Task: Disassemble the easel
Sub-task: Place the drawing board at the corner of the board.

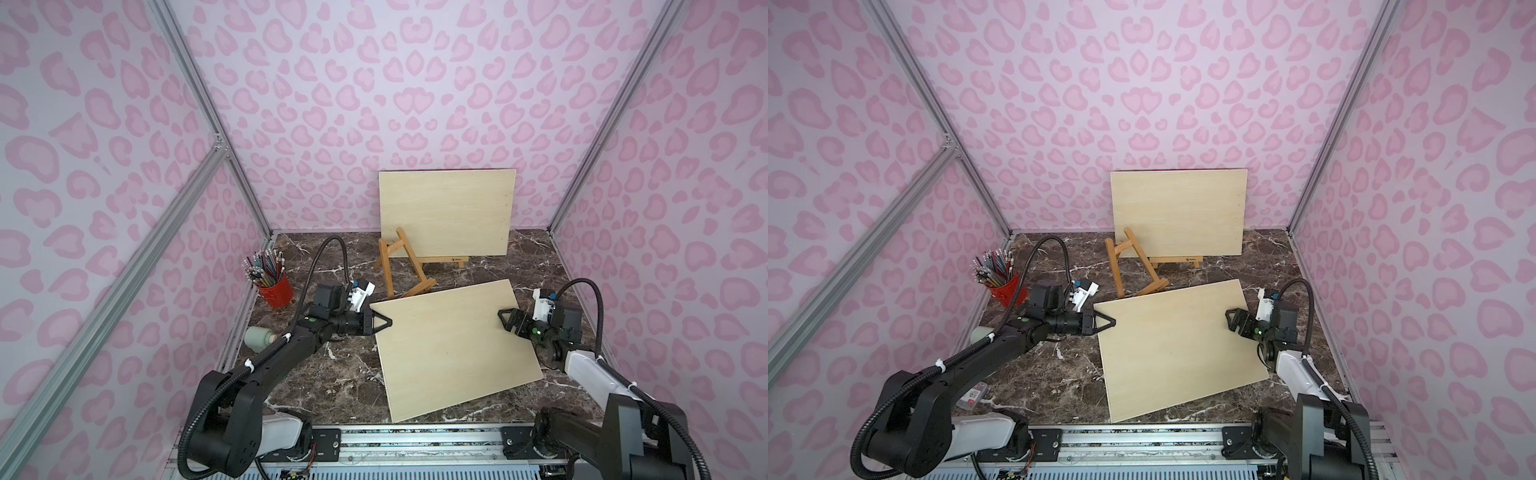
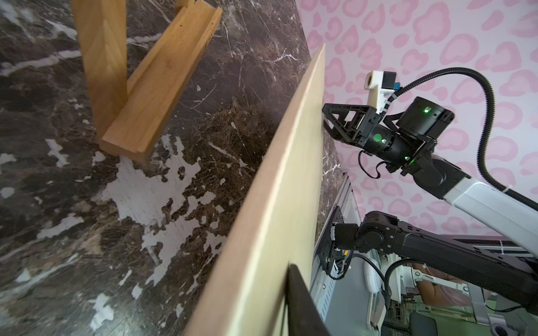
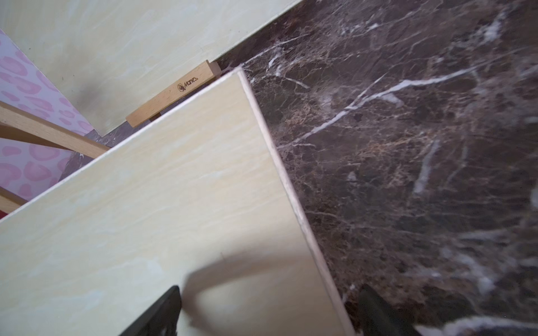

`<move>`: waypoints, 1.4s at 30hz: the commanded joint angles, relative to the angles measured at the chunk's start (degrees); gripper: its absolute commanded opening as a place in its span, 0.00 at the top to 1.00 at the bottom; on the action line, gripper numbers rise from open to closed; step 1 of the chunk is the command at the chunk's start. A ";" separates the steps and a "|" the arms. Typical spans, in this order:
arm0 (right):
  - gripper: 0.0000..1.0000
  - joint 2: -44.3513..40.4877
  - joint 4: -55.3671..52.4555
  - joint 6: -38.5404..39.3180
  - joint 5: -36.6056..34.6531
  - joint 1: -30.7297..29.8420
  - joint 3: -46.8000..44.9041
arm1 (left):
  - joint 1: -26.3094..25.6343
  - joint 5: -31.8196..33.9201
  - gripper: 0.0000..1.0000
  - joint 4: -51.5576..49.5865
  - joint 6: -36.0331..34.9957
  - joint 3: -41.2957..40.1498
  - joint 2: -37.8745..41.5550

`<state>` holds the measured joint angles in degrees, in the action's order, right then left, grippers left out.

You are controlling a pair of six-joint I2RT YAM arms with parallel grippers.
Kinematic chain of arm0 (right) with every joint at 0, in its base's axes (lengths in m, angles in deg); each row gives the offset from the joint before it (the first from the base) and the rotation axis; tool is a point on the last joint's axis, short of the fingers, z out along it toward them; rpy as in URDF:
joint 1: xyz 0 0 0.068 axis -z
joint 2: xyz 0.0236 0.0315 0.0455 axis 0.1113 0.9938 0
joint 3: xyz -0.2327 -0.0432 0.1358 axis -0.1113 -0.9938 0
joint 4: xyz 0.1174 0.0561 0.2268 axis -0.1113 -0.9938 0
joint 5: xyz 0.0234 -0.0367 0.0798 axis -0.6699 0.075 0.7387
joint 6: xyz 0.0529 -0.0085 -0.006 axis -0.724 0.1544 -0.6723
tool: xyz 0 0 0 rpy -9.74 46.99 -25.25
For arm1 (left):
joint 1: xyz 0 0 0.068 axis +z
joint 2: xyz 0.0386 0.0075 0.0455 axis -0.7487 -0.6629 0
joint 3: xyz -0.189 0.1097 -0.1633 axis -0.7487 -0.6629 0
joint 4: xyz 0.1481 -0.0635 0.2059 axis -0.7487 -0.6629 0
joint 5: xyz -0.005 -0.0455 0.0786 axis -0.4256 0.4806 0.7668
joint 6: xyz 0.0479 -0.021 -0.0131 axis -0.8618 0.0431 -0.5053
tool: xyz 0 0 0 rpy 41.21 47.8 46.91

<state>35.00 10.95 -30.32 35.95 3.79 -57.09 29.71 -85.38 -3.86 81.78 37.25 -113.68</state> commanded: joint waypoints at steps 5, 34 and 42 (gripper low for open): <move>0.04 0.36 -15.29 -0.57 0.92 -0.65 4.89 | -0.66 22.13 0.98 5.50 -15.56 2.35 -4.88; 0.15 19.94 -14.52 8.21 -19.40 -17.91 39.04 | -1.81 22.26 0.98 2.05 -16.59 6.01 -10.61; 0.18 28.07 -18.19 13.83 -20.44 -17.92 44.08 | -2.81 22.70 0.98 3.20 -14.39 6.31 -11.33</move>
<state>61.32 -5.29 -19.54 16.41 -14.09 -14.10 27.26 -84.27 -1.70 75.00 43.30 -124.57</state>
